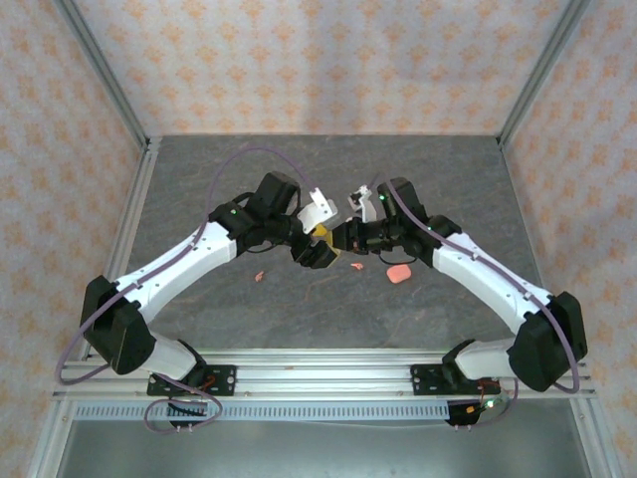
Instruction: Insert wireless bluetooth earbuds into charging case
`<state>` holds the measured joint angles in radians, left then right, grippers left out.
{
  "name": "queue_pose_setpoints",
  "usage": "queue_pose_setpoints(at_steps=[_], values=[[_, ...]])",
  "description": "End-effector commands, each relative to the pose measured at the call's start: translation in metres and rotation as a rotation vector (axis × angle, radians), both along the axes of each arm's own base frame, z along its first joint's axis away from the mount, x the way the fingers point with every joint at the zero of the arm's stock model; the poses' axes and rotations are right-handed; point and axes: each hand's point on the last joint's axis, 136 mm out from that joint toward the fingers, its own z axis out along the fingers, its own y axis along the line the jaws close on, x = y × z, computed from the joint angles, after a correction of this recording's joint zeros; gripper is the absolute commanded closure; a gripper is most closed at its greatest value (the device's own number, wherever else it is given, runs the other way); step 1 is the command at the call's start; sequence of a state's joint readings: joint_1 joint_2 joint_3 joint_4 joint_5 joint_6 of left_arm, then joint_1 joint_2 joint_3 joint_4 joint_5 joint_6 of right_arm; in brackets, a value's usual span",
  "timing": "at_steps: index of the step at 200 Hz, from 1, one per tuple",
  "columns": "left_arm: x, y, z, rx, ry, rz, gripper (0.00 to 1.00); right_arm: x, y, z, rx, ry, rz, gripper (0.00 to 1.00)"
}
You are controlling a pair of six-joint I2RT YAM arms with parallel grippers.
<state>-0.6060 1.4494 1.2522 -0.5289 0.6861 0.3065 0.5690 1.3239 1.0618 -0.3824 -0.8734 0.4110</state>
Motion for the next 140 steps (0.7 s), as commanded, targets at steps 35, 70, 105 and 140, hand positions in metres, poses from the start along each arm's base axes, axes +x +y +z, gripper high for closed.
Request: queue_pose_setpoints(at_steps=[35, 70, 105, 140], values=[[0.024, 0.028, 0.063, -0.196, -0.072, 0.192, 0.0, 0.005, -0.011, 0.014, -0.05, -0.076, 0.094, 0.98], [0.023, 0.044, 0.082, -0.296, 0.003, 0.302, 0.0, 0.011, -0.016, 0.034, -0.042, -0.157, 0.155, 0.98], [0.019, 0.05, 0.094, -0.32, 0.04, 0.317, 0.0, 0.011, -0.011, 0.049, -0.045, -0.198, 0.24, 0.98], [0.006, 0.055, 0.096, -0.338, 0.062, 0.317, 0.0, 0.011, 0.001, 0.069, 0.029, -0.226, 0.298, 0.97]])
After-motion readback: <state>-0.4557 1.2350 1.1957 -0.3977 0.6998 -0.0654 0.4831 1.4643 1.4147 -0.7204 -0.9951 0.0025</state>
